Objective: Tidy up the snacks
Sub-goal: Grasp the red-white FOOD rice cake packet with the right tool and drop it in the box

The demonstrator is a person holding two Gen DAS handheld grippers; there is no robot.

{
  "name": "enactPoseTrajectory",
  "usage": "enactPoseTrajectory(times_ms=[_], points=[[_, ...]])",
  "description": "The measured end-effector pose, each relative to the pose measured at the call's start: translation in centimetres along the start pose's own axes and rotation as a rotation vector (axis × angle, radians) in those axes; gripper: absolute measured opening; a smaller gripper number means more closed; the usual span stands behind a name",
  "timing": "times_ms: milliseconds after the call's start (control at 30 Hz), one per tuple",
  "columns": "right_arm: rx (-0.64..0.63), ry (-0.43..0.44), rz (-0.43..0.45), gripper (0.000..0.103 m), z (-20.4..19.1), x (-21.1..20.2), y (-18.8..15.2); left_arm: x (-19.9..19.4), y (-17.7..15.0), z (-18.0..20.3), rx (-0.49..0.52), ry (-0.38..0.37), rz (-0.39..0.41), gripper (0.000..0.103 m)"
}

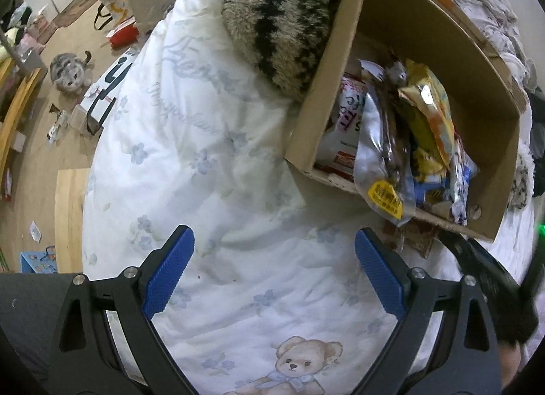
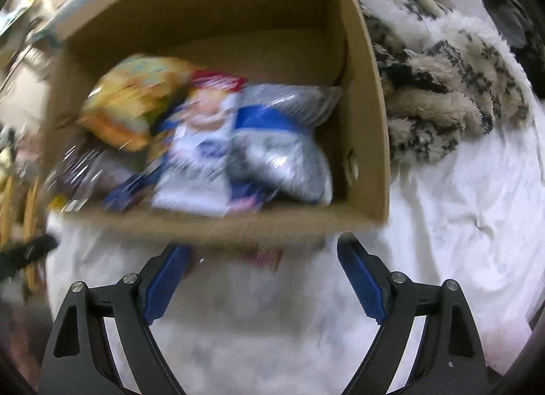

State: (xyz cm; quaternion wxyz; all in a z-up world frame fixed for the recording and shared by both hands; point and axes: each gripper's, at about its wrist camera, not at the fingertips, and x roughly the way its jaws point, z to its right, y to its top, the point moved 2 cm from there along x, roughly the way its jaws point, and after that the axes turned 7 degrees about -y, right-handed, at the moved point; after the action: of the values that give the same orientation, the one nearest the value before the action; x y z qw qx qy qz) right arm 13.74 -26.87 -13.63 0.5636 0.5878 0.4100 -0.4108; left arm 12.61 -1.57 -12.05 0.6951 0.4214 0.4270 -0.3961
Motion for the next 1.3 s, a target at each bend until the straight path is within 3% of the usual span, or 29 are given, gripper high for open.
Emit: enactPoseTrajectory(times_ms=[100, 233, 400, 567, 667, 733, 833, 967, 1167, 1300], points=[[0.041, 0.035, -0.061, 0.09, -0.1, 3.5, 0.5, -0.3, 0.1, 0.2, 0.023, 0.018, 0.022, 0.094], [-0.017, 0.019, -0.025, 0.092, -1.5, 4.9, 0.4, -0.7, 0.5, -0.4, 0.012, 0.034, 0.042, 0.094], [-0.178, 0.154, -0.209, 0.089, -4.6, 4.7, -2.3, -1.0, 0.5, -1.8, -0.03, 0.034, 0.043, 0.094], [-0.182, 0.301, -0.358, 0.085, -5.7, 1.6, -6.7, -1.4, 0.4, -2.2, -0.032, 0.04, 0.05, 0.094], [-0.165, 0.286, -0.313, 0.085, -4.6, -1.3, -7.2, -1.5, 0.0, -2.2, -0.023, 0.051, 0.048, 0.094], [-0.084, 0.302, -0.253, 0.087, -2.6, -2.8, -6.1, -1.5, -0.1, -2.3, -0.024, 0.054, 0.049, 0.094], [0.084, 0.298, -0.202, 0.087, 1.8, -3.0, -4.4, -1.6, 0.0, -2.5, -0.019, 0.083, 0.061, 0.094], [0.207, 0.241, -0.204, 0.087, 4.0, -1.5, -3.2, -1.6, 0.1, -3.3, -0.058, 0.097, 0.068, 0.094], [0.239, 0.237, -0.203, 0.091, -0.4, 2.5, -1.5, -1.7, 0.2, -3.7, -0.072, 0.106, 0.07, 0.094], [0.191, 0.154, -0.166, 0.1, -3.9, 4.9, -0.1, -1.6, 0.3, -3.9, -0.086, 0.097, 0.065, 0.094]])
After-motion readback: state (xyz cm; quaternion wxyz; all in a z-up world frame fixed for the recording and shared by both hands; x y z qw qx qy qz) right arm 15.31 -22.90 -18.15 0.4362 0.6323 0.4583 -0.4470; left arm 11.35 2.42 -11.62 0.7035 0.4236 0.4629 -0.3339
